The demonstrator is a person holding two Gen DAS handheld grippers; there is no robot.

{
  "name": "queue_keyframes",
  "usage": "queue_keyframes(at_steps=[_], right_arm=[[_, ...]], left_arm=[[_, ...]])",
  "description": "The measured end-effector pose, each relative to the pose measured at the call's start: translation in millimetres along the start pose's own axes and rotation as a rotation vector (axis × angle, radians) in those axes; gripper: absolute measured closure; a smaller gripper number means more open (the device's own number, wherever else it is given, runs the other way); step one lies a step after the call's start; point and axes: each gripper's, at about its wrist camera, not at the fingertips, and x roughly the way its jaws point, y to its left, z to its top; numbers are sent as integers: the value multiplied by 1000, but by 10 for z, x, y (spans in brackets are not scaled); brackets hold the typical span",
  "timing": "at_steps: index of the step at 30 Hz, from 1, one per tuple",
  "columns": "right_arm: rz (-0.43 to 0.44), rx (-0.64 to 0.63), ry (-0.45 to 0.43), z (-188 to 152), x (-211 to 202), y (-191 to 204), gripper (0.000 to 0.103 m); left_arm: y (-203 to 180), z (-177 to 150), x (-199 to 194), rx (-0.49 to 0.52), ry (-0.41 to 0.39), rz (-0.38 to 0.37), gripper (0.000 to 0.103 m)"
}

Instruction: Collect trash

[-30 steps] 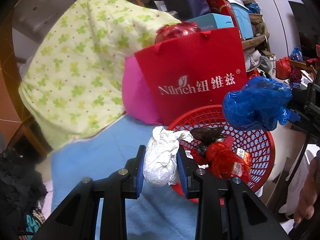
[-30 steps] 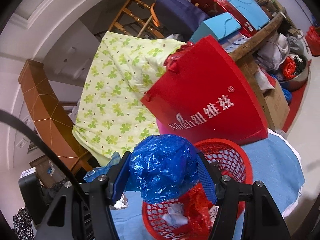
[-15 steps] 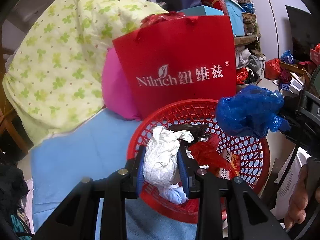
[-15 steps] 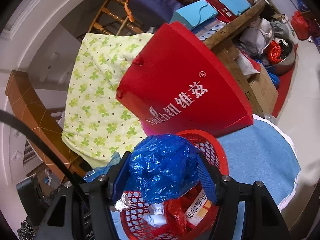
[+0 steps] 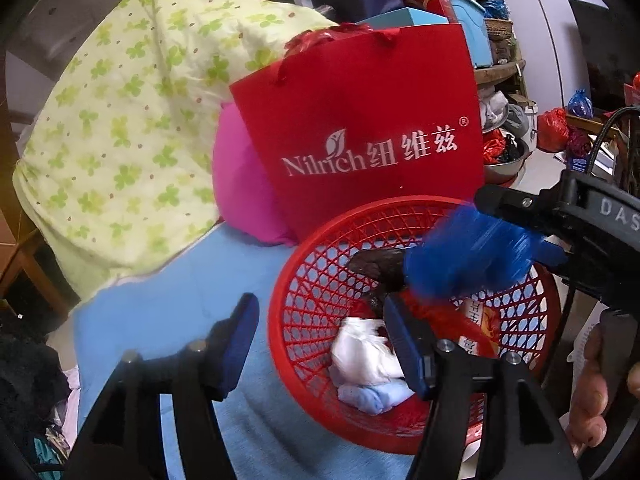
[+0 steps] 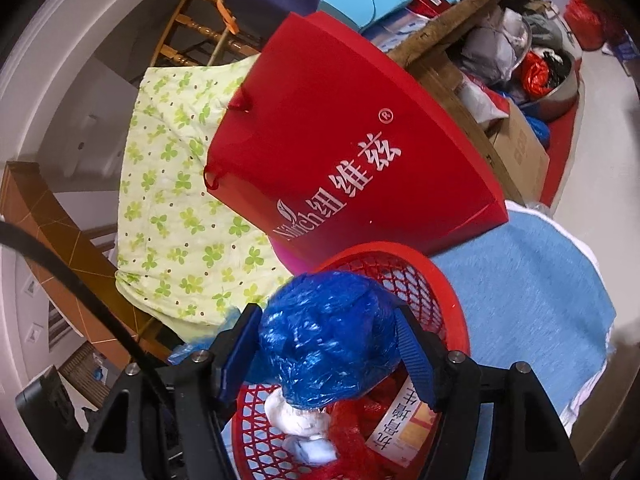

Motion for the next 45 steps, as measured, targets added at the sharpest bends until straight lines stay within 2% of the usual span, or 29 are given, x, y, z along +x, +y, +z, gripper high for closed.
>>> queue_keyframes(at_steps=[4, 8, 16, 18, 23, 30, 32, 34, 45], right_arm=[[20, 24, 15, -11, 8, 31, 28], [28, 7, 16, -24, -19, 126, 28], [40, -69, 14, -41, -141, 405, 28], [39, -107, 9, -52, -205, 530, 28], [7, -211, -3, -80, -351, 802, 26], [-97, -385, -10, -183, -557, 1109, 23], [-115, -427, -12, -214, -621, 1171, 23], [-126, -460, -15, -222, -668, 1235, 23], [-125, -590, -18, -349, -992, 1620, 23]], left_arm=[[80, -16, -51, -20, 4, 19, 37], [184, -33, -144, -43, -3, 44, 22], [372, -52, -355, -81, -11, 53, 20], [421, -62, -417, -97, -15, 55, 15], [545, -68, -559, -120, -31, 75, 14], [751, -71, -762, -174, -44, 85, 13], [791, -69, -807, -190, -41, 84, 4], [823, -65, -860, -200, -47, 90, 4], [959, -72, -1208, -212, -45, 209, 3]])
